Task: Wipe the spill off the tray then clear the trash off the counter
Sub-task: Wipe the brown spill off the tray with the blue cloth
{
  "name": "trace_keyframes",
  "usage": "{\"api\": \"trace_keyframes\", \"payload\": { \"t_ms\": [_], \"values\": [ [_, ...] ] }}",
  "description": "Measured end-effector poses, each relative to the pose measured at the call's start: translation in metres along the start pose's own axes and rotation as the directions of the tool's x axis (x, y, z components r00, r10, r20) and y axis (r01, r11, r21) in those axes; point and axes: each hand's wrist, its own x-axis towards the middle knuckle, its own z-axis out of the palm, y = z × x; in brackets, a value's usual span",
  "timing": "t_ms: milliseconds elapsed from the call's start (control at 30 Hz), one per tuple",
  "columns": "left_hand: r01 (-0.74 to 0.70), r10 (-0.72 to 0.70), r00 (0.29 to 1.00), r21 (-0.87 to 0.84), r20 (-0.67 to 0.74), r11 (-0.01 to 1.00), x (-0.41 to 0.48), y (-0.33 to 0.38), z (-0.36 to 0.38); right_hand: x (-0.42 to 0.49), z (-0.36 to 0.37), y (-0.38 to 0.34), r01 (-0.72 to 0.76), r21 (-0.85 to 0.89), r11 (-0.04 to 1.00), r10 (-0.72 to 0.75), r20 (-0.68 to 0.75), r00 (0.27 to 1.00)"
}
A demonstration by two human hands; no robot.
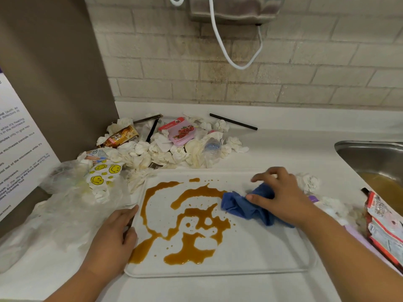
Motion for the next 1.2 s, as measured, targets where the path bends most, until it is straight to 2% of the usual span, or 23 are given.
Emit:
{"api": "trace_keyframes", "payload": {
  "t_ms": [100,167,267,300,367,433,533,600,633,733,800,900,967,1033,1100,1133,1200],
  "values": [
    [0.006,-0.006,1.000,0.005,0.002,1.000,0.000,0.002,-0.001,-0.007,0.023,-0.002,0.160,-0.097,0.982,-0.145,0.150,0.978],
    [0.004,-0.004,1.000,0.006,0.000,1.000,0.000,0.003,-0.001,-0.009,0.036,0.003,0.234,-0.152,0.960,-0.209,0.162,0.964],
    [0.010,-0.010,1.000,0.011,0.001,1.000,0.000,0.003,-0.001,-0.004,0.040,0.009,0.228,-0.085,0.970,-0.233,-0.063,0.970],
    [0.013,-0.013,1.000,0.014,0.002,1.000,0.000,0.003,-0.001,-0.001,0.039,0.010,0.181,-0.073,0.981,-0.189,-0.135,0.973],
    [0.015,-0.015,1.000,0.017,0.004,1.000,-0.001,0.004,-0.001,0.003,0.042,0.010,0.080,-0.076,0.994,-0.093,-0.187,0.978],
    [0.017,-0.017,1.000,0.018,0.004,1.000,-0.001,0.005,-0.001,0.001,0.049,0.010,0.137,-0.135,0.981,-0.155,-0.135,0.979],
    [0.017,-0.017,1.000,0.009,0.002,1.000,-0.001,0.004,-0.001,-0.008,0.044,0.012,0.312,-0.095,0.945,-0.305,0.075,0.949],
    [0.016,-0.016,1.000,0.001,0.000,1.000,-0.001,0.004,-0.001,-0.008,0.032,0.016,0.279,-0.051,0.959,-0.268,0.159,0.950],
    [0.019,-0.019,1.000,-0.007,-0.003,1.000,-0.001,0.004,-0.001,-0.007,0.029,0.019,0.233,-0.059,0.971,-0.222,0.147,0.964],
    [0.019,-0.019,1.000,-0.007,-0.007,1.000,-0.001,0.005,-0.001,-0.003,0.034,0.018,0.120,-0.161,0.980,-0.123,-0.011,0.992],
    [0.020,-0.020,1.000,-0.007,-0.006,1.000,-0.002,0.006,-0.001,-0.008,0.042,0.004,0.165,-0.156,0.974,-0.174,-0.044,0.984],
    [0.018,-0.018,1.000,-0.005,-0.001,1.000,-0.002,0.007,-0.001,-0.020,0.041,-0.003,0.331,-0.079,0.940,-0.322,0.106,0.941],
    [0.019,-0.019,1.000,-0.004,-0.005,1.000,-0.001,0.006,-0.002,-0.025,0.034,0.003,0.274,-0.001,0.962,-0.271,0.133,0.953],
    [0.017,-0.017,1.000,-0.001,-0.005,1.000,-0.001,0.006,-0.002,-0.025,0.033,0.011,0.143,0.034,0.989,-0.142,-0.024,0.990],
    [0.017,-0.017,1.000,0.003,-0.005,1.000,-0.002,0.006,-0.002,-0.025,0.040,0.008,0.039,0.059,0.998,-0.031,-0.136,0.990],
    [0.018,-0.018,1.000,0.003,-0.005,1.000,-0.001,0.007,-0.002,-0.027,0.045,0.004,0.057,0.077,0.995,-0.047,-0.122,0.991],
    [0.017,-0.017,1.000,0.005,-0.001,1.000,-0.002,0.006,-0.002,-0.034,0.049,-0.001,0.152,0.113,0.982,-0.153,-0.007,0.988]
  ]
}}
